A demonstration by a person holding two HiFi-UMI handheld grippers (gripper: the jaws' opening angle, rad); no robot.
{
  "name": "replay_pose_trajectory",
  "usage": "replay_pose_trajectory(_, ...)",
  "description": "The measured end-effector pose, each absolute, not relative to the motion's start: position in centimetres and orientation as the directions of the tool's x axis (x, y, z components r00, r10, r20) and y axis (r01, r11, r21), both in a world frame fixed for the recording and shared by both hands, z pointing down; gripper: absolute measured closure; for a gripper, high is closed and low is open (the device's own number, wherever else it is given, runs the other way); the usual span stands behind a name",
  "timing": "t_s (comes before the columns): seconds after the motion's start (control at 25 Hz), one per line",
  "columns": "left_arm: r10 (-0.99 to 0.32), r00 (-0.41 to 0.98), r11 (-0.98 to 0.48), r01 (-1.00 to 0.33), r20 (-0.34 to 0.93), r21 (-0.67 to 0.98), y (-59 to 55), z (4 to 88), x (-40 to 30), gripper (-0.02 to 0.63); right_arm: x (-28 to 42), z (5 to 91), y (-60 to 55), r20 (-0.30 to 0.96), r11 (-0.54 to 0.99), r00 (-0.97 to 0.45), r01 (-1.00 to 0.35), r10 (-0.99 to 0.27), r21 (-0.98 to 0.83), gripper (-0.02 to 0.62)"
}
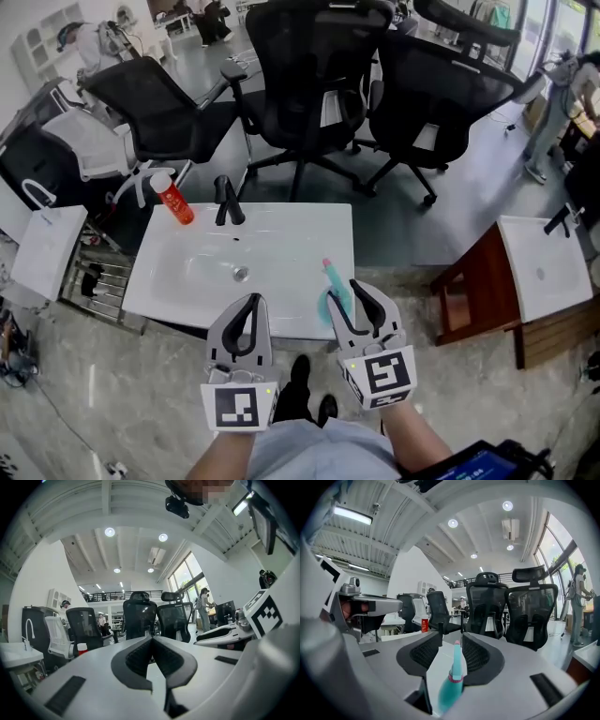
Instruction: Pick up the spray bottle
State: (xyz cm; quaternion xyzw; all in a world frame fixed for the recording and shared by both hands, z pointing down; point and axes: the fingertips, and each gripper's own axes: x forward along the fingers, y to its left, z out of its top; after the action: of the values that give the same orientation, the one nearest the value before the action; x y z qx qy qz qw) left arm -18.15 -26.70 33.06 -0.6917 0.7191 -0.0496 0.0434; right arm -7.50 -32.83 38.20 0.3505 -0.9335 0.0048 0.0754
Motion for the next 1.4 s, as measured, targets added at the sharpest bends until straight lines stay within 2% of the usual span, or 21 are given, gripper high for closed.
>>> replay_pose_trajectory(0.24, -0.997, -0.043, 0.036, -0.995, 0.072, -0.097, -30.1, 35.6, -21.4, 0.588, -9.4, 41.3, -36.1, 0.200, 0.743, -0.720, -0.665, -0.665, 0.078, 0.402)
replay_pose_trajectory(0.6, -0.985, -0.039, 0.028, -0.997, 0.168, -0.071, -32.9, 40.1, -23.5, 0.588, -10.2, 46.8, -38.6, 0.325, 0.732, -0.677, -0.677, -0.660, 0.077, 0.396)
replay_pose_trajectory(1.4, -0.978, -0.007, -0.007, -0.998, 0.210, -0.064, -35.4, 42.5, -23.6, 0.588, -10.8, 48.9, -39.3, 0.347, 0.746, -0.689, -0.665, -0.637, 0.050, 0.416)
